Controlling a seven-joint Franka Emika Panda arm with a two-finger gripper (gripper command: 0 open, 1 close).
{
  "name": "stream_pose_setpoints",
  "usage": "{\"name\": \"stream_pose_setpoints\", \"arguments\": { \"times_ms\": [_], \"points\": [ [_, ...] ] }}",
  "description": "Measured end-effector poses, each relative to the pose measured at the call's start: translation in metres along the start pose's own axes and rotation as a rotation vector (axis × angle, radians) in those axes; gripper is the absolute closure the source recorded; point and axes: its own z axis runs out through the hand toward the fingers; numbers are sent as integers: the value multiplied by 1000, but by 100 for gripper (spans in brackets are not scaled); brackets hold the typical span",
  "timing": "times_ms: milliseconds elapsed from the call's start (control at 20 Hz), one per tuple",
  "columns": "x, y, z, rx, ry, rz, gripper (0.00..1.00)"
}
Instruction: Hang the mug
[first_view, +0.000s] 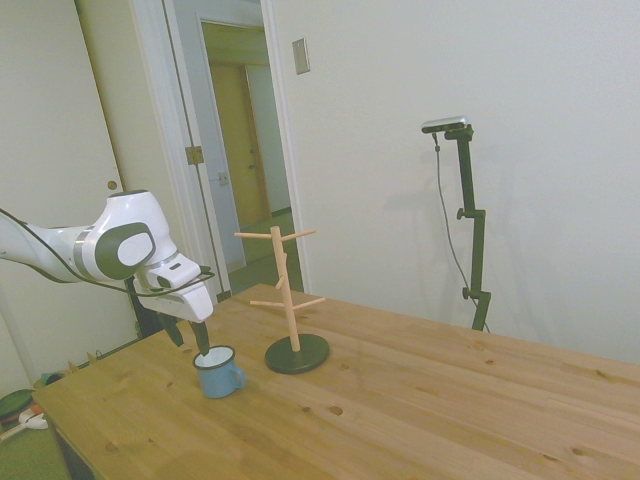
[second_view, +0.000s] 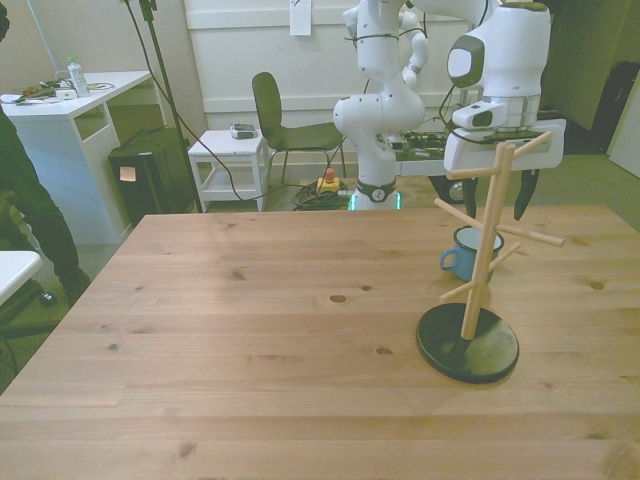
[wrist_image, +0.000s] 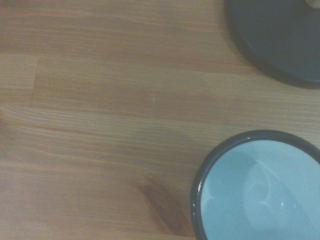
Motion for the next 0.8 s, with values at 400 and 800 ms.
{"name": "stream_pose_setpoints", "arguments": {
  "times_ms": [400, 800],
  "points": [
    [0, -21, 20, -16, -2, 1, 0],
    [0, -32, 38, -31, -4, 4, 0]
  ]
}}
